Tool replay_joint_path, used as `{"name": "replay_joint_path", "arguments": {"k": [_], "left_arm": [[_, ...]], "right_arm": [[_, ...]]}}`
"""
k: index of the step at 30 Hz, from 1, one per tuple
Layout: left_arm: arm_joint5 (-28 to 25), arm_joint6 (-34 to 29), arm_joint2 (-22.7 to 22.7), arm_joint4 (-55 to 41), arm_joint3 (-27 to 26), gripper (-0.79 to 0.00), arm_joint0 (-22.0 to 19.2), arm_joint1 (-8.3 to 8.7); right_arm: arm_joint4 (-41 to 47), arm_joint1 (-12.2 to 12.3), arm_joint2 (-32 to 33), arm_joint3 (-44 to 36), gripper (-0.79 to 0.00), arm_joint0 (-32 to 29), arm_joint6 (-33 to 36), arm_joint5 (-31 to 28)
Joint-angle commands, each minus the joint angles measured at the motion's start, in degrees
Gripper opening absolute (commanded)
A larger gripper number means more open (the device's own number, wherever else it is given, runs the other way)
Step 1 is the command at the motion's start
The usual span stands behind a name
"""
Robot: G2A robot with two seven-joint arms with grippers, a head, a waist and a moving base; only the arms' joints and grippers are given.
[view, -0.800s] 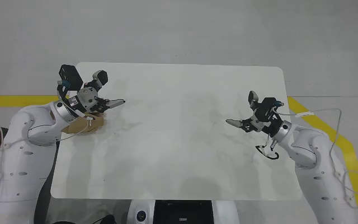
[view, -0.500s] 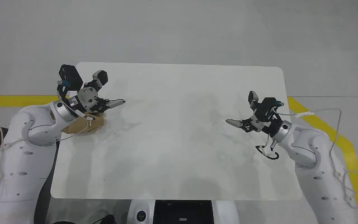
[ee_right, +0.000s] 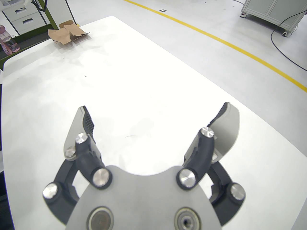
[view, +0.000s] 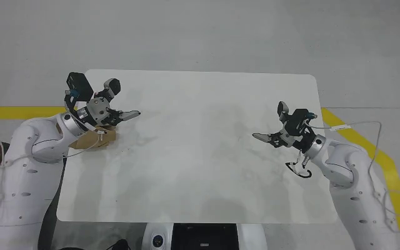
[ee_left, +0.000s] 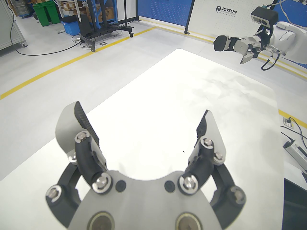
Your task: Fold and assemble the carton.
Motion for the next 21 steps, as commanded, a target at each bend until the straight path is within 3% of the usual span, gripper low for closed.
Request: {"name": "replay_joint_path", "arguments": {"k": [1, 6, 9, 11, 15, 21], "left_arm": [[0.9, -0.4, 0.0, -1.5, 0.4, 0.000, 0.7, 0.02], [9.6, -11.8, 0.7, -17.1, 2.3, 0.000, 1.3, 0.22], [16.6, -19.5, -0.1, -29.4, 2.4, 0.000, 0.9, 0.49], [19.2, -23.7, -1.6, -32.9, 2.1, 0.000, 0.4, 0.87], [25.0, -28.1, -4.3, -41.9, 3.8, 0.000, 0.3, 1.23], [29.1, -31.1, -8.4, -46.1, 7.3, 0.000, 0.3, 1.87]], "right_arm": [[0.0, 0.0, 0.0, 0.0, 0.000, 0.0, 0.0, 0.0], [0.0, 0.0, 0.0, 0.0, 0.000, 0.0, 0.0, 0.0], [0.0, 0.0, 0.0, 0.0, 0.000, 0.0, 0.0, 0.0], [0.0, 0.0, 0.0, 0.0, 0.000, 0.0, 0.0, 0.0], [0.0, 0.0, 0.0, 0.0, 0.000, 0.0, 0.0, 0.0], [0.0, 0.0, 0.0, 0.0, 0.000, 0.0, 0.0, 0.0]]}}
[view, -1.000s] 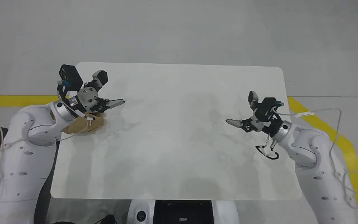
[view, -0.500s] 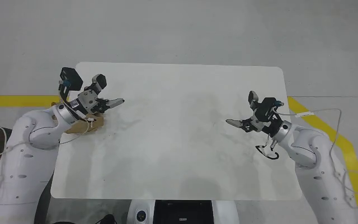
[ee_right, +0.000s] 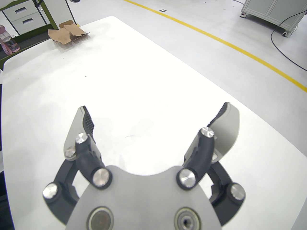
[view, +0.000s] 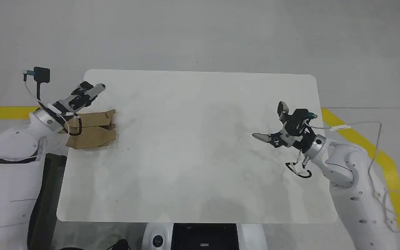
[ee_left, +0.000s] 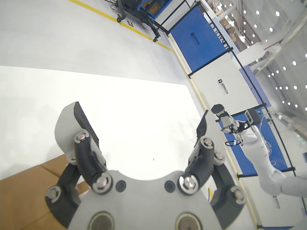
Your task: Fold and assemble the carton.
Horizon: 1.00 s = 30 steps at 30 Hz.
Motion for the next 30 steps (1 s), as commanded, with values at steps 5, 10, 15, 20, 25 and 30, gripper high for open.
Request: {"name": "replay_joint_path", "arguments": {"k": [5, 10, 15, 20, 25, 30], "left_arm": [[2.1, 0.7, -3.8, -2.8, 3.4, 0.000, -0.1, 0.43], [2.4, 1.2, -7.6, -3.3, 6.4, 0.000, 0.2, 0.99], [4.0, 1.8, -12.1, -2.7, 9.5, 0.000, 0.6, 1.72], [4.3, 4.0, -16.6, -3.5, 12.8, 0.000, 2.4, 2.18], [3.9, 5.6, -19.6, -1.2, 15.8, 0.000, 5.2, 2.58], [3.4, 6.4, -20.7, -0.3, 17.7, 0.000, 8.3, 2.58]], "right_arm": [[0.0, 0.0, 0.0, 0.0, 0.000, 0.0, 0.0, 0.0], [0.0, 0.0, 0.0, 0.0, 0.000, 0.0, 0.0, 0.0], [0.0, 0.0, 0.0, 0.0, 0.000, 0.0, 0.0, 0.0], [0.0, 0.0, 0.0, 0.0, 0.000, 0.0, 0.0, 0.0], [0.0, 0.0, 0.0, 0.0, 0.000, 0.0, 0.0, 0.0], [0.0, 0.0, 0.0, 0.0, 0.000, 0.0, 0.0, 0.0]]}}
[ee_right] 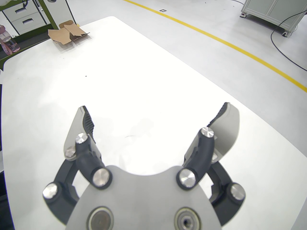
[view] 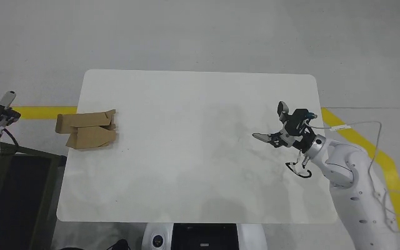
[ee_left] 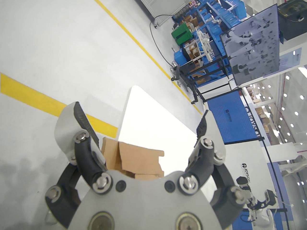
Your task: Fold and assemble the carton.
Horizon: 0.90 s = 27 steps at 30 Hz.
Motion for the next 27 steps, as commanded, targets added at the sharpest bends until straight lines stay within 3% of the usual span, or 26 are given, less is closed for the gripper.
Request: {"name": "replay_joint_path", "arguments": {"k": [1, 13, 27], "left_arm": [[-0.4, 0.4, -0.1, -0.3, 0.8, 0.000, 1.3, -0.12], [-2.8, 2.9, 3.3, -0.8, 4.7, 0.000, 5.5, -1.26], [-4.3, 3.8, 10.4, -1.3, 10.3, -0.006, 0.6, -2.50]], "right_arm": [[0.0, 0.0, 0.0, 0.0, 0.000, 0.0, 0.0, 0.0], [0.0, 0.0, 0.0, 0.0, 0.000, 0.0, 0.0, 0.0], [0.0, 0.0, 0.0, 0.0, 0.000, 0.0, 0.0, 0.0]]}}
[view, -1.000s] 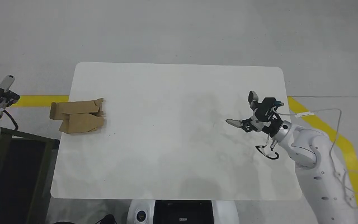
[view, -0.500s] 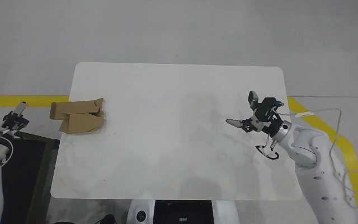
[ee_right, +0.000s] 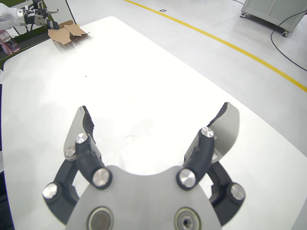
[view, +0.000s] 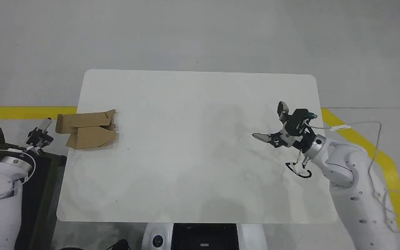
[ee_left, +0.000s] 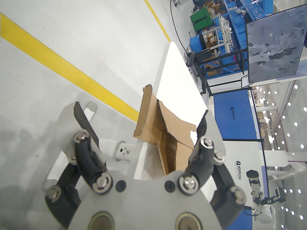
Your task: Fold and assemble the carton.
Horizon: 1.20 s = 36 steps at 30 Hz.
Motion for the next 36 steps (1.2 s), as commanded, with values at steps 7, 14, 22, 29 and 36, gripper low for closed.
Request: {"name": "replay_joint_path", "arguments": {"k": [7, 14, 22, 29, 36], "left_arm": [[-0.7, -0.5, 2.1, 0.0, 3.0, -0.517, -2.4, -0.32], [-1.3, -1.2, 3.2, -0.8, 4.0, -0.680, -3.5, -0.53], [-1.5, -1.7, 3.5, -3.0, 4.0, -0.785, -4.6, -0.70], [-2.0, -2.0, 2.6, -5.0, 2.7, -0.785, -5.9, -0.57], [-2.3, -3.3, 2.6, -8.3, -0.8, -0.785, -8.0, -0.63]], "right_arm": [[0.0, 0.0, 0.0, 0.0, 0.000, 0.0, 0.0, 0.0], [0.0, 0.0, 0.0, 0.0, 0.000, 0.0, 0.0, 0.0], [0.0, 0.0, 0.0, 0.0, 0.000, 0.0, 0.0, 0.0], [0.0, 0.0, 0.0, 0.0, 0.000, 0.0, 0.0, 0.0], [0.0, 0.0, 0.0, 0.0, 0.000, 0.0, 0.0, 0.0]]}}
